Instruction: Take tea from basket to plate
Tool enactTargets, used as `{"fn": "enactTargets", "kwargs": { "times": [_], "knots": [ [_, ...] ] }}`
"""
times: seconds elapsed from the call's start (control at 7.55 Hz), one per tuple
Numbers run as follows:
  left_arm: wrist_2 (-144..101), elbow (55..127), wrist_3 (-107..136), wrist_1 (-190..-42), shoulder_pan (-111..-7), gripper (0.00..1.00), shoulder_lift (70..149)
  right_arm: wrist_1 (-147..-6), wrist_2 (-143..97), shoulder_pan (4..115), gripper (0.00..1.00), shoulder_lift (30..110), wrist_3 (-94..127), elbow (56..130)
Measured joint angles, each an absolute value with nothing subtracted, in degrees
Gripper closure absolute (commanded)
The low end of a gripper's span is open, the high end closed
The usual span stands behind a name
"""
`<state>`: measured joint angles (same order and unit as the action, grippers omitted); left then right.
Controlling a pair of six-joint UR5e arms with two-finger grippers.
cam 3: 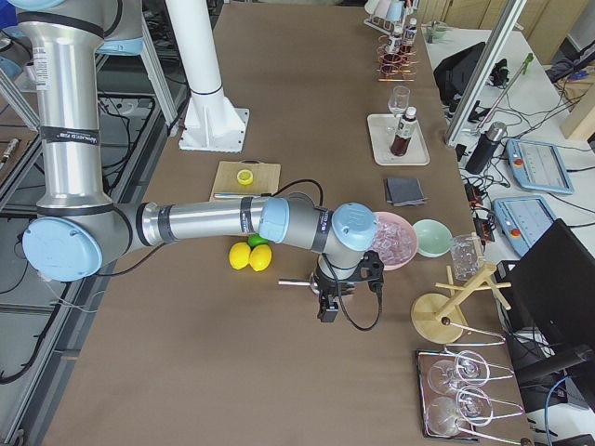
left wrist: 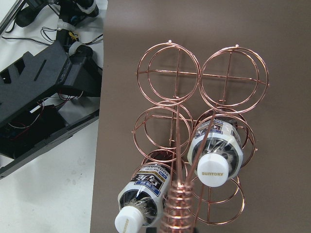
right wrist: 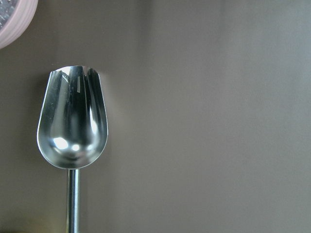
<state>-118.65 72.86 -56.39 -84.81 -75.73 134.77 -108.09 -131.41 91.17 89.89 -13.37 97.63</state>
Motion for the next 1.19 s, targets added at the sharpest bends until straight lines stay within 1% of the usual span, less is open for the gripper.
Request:
{"fn": "enactTargets", "kwargs": {
  "times": [0.79, 0.93, 1.19],
  "knots": [
    [-118.9, 73.8, -56.3, -84.6, -77.4, 0.02, 134.7, -94.8, -131.7, 91.7, 0.00, 89.8, -13.6, 86.2],
    [-119.3, 74.4, -56.3, -84.5, -79.7, 0.02, 133.7, -93.9, -131.6, 91.7, 0.00, 89.8, -13.7, 85.1],
    [-121.5, 77.6, -54.4, -84.6, -84.4, 0.02, 127.2, -89.7, -131.6, 92.2, 0.00, 89.8, -13.8, 82.0]
  ]
}}
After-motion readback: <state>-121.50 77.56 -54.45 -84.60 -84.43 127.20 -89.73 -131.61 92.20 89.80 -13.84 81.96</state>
